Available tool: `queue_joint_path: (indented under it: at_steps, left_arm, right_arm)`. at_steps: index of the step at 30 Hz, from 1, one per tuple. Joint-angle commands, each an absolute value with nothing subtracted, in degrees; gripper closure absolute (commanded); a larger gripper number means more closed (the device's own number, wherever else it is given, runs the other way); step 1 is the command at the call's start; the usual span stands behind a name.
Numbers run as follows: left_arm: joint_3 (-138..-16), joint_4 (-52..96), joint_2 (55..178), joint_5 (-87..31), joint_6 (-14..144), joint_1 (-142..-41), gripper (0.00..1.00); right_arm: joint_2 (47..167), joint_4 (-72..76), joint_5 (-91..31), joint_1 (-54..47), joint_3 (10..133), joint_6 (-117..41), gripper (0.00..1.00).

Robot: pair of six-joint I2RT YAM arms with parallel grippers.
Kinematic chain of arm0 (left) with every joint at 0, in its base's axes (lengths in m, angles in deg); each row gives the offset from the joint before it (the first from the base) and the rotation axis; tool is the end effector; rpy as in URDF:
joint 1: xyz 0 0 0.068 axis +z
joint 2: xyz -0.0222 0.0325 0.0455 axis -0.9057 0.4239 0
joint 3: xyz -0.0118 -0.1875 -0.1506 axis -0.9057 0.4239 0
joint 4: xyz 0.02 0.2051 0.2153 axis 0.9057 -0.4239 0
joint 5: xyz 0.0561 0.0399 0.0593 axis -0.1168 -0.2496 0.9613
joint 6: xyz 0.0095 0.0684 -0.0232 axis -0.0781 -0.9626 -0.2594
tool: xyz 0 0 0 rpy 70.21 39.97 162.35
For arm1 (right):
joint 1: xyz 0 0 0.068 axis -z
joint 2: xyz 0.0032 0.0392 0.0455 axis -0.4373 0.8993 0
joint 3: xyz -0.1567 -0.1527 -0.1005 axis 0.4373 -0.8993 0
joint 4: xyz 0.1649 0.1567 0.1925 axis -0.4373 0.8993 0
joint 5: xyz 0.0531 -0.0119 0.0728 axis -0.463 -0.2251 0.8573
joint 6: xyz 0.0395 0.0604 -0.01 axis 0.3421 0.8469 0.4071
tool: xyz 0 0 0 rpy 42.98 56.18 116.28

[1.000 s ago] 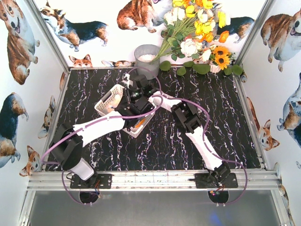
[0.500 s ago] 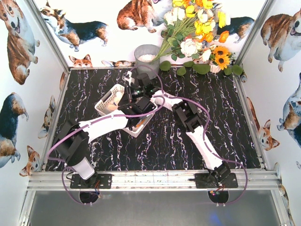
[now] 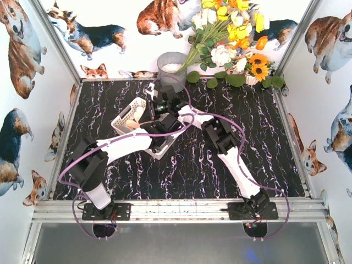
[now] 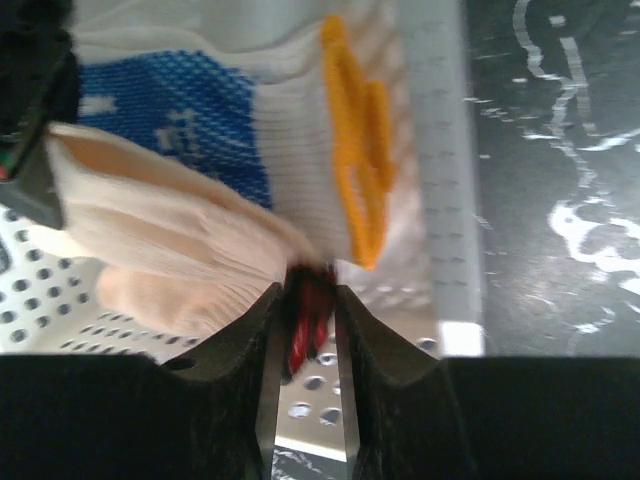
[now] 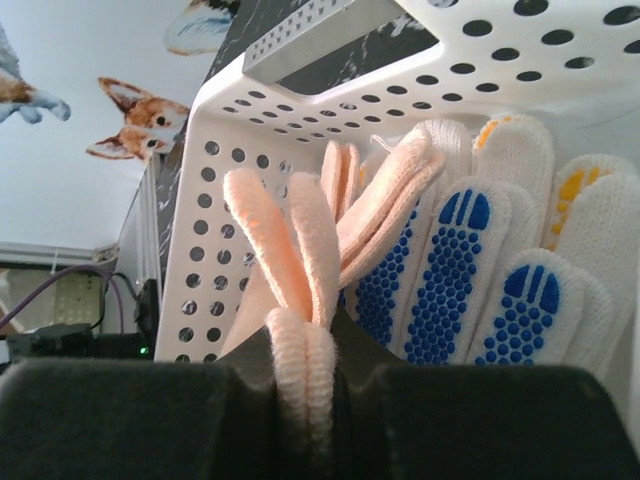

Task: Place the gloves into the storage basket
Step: Place the glove in the bin.

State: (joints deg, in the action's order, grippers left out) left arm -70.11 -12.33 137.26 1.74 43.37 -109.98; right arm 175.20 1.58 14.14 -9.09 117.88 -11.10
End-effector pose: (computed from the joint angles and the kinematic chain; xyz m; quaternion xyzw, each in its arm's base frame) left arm 0.2828 -0.2521 0.1308 0.4076 0.8661 0.1060 0.2690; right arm 0.4609 0.3811 0.1004 -0.2349 0.7677 0.5710 0.1717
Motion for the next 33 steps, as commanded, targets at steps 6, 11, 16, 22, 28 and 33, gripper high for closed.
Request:
queue_joint_path:
  at_steps: [6,11,16,22,28,33]
  left_arm:
    - [-70.9,-10.2,135.7,-7.3,46.3,-109.6,0.61]
    - [-70.5,-8.7,133.3,-9.6,47.5,-108.2,0.51]
    - [-68.6,-4.8,127.9,-13.5,49.6,-104.6,0.35]
    - [-65.4,1.1,120.6,-17.4,52.9,-99.3,0.22]
    - [-64.2,3.8,118.4,-19.4,56.5,-93.1,0.18]
    - [-64.6,3.7,119.5,-21.3,57.8,-90.8,0.18]
  right_arm:
    - [176.2,-1.4,9.3,-7.2,119.8,-15.1,1.00]
    - [175.7,1.2,10.4,-7.1,120.8,-17.0,1.00]
    - [174.1,7.5,10.9,-7.2,123.0,-20.9,1.00]
    - [173.0,17.9,11.3,-7.1,125.9,-27.4,1.00]
    - [173.9,26.0,11.1,-7.0,129.9,-33.2,1.00]
    - [175.6,29.2,11.9,-6.9,134.0,-34.8,1.00]
